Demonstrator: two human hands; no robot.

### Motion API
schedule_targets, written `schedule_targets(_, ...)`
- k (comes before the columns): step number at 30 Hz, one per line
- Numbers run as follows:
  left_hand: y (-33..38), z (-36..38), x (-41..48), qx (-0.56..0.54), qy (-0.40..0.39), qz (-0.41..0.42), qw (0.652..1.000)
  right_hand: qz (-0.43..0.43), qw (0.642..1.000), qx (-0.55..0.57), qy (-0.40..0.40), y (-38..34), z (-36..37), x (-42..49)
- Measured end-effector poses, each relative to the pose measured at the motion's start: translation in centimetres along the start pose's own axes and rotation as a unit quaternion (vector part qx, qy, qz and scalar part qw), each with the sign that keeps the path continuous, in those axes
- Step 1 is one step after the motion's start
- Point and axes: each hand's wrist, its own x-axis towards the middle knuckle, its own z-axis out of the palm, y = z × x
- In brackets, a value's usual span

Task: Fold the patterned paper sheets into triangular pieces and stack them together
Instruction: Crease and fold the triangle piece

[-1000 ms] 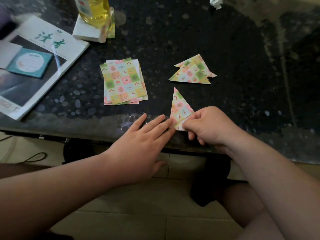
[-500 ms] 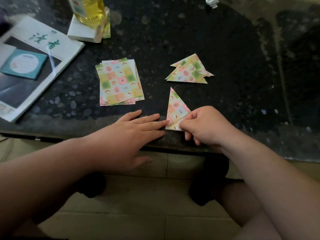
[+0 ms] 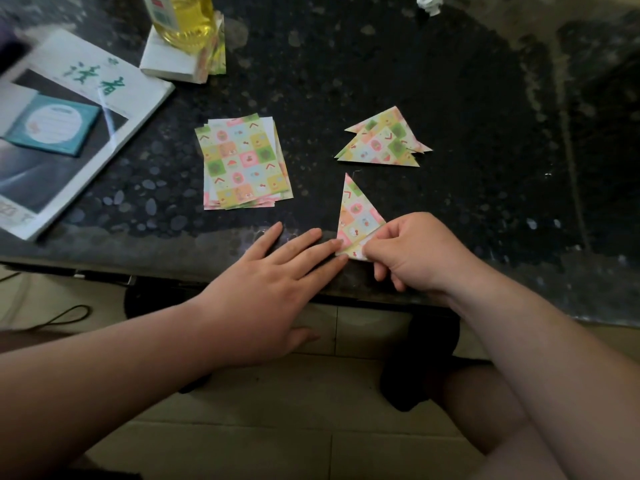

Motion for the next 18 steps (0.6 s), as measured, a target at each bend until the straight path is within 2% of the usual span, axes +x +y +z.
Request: schedule_targets(18,0.04,0.11,0.12,0.007,0.002,-0.004,1.0,-0.005,1.0,-0.003,0.004,0.09,0.09,0.0)
